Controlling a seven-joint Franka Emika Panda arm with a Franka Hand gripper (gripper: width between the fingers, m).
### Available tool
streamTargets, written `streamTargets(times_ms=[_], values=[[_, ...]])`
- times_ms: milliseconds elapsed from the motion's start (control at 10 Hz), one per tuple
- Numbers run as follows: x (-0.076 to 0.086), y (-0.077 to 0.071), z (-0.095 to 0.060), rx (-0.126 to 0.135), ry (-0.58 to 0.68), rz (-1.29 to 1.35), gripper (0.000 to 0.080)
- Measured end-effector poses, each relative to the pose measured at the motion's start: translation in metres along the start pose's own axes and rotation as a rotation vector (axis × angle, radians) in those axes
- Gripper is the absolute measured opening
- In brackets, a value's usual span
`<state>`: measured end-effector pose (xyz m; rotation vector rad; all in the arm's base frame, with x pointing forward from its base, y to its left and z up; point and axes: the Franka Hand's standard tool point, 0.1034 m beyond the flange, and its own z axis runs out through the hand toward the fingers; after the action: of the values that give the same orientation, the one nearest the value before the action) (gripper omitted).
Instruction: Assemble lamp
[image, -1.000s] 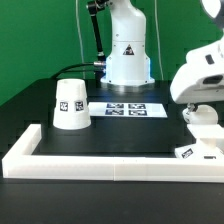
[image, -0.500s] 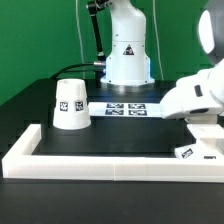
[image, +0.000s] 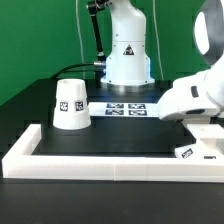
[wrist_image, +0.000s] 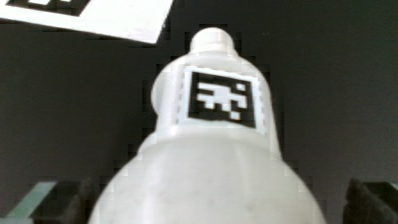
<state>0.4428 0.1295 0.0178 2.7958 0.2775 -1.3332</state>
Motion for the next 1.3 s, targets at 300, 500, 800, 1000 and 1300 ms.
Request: streamTargets(times_ms=[300,500,800,1000,1300], values=[[0.0025,0.0064,-0.0041,0.009,0.013,-0.002,0.0698],[0.0068,0.0058,-0.0034,0.009,0.013,0.005,0.0698],[0.0092,0.0076,-0.0050,0.013,0.015,0.009,0.0698],[0.0108,0.0069,-0.0100,0.014,0.025,0.009,0.0570],[0.0111,0.0071,-0.0103,0.014,0.026,0.009,0.0574]])
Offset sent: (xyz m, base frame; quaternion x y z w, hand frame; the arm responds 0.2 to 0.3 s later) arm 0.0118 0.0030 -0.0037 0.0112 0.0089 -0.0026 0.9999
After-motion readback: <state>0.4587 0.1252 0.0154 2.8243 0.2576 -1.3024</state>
